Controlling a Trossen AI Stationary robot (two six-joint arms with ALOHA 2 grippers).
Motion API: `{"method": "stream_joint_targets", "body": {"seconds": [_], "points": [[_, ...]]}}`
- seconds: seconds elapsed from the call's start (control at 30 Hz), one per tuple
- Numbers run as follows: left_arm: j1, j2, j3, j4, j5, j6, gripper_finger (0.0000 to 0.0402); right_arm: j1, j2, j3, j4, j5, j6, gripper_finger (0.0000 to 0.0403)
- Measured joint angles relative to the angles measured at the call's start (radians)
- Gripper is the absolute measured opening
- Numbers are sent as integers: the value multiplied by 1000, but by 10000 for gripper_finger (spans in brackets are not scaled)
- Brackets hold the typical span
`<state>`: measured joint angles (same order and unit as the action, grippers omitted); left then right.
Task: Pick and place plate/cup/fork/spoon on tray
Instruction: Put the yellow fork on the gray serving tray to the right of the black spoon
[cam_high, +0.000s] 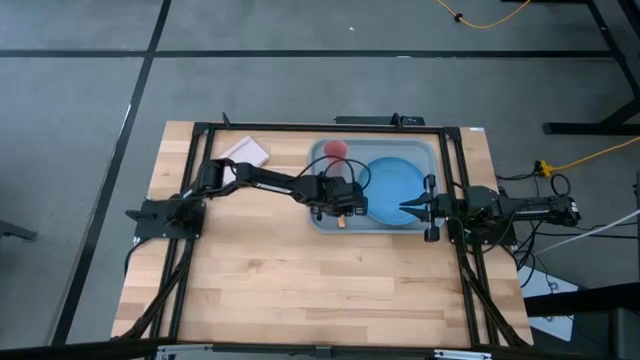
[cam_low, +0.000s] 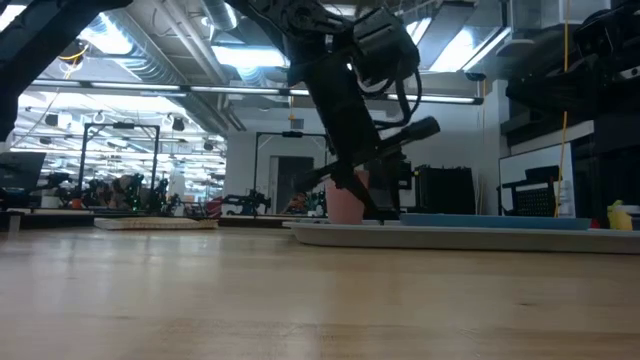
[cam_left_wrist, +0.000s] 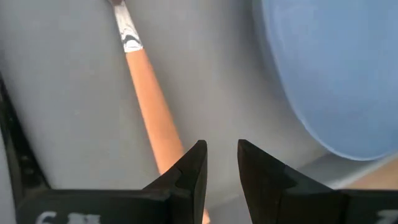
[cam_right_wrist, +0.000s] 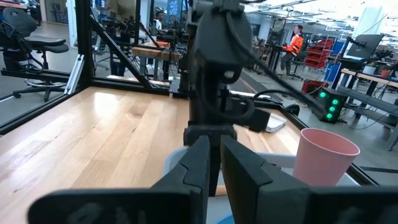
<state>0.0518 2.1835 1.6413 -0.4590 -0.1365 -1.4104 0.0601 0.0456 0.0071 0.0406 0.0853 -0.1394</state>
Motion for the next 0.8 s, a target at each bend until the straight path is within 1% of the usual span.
{"method": "stream_joint_targets", "body": {"seconds": [0.17, 0.3, 0.43, 0.57, 0.8], "points": [[0, 34, 1, 61, 18, 0, 82, 0, 0, 0, 0, 0, 0, 46], [0, 39, 1, 93, -24, 14, 82, 0, 0, 0, 0, 0, 0, 46], [0, 38, 1, 76, -22, 13, 82, 0, 0, 0, 0, 0, 0, 46], [0, 38, 1, 35, 2, 2, 82, 0, 0, 0, 0, 0, 0, 46], [0, 38, 1, 23, 4, 0, 82, 0, 0, 0, 0, 0, 0, 46]]}}
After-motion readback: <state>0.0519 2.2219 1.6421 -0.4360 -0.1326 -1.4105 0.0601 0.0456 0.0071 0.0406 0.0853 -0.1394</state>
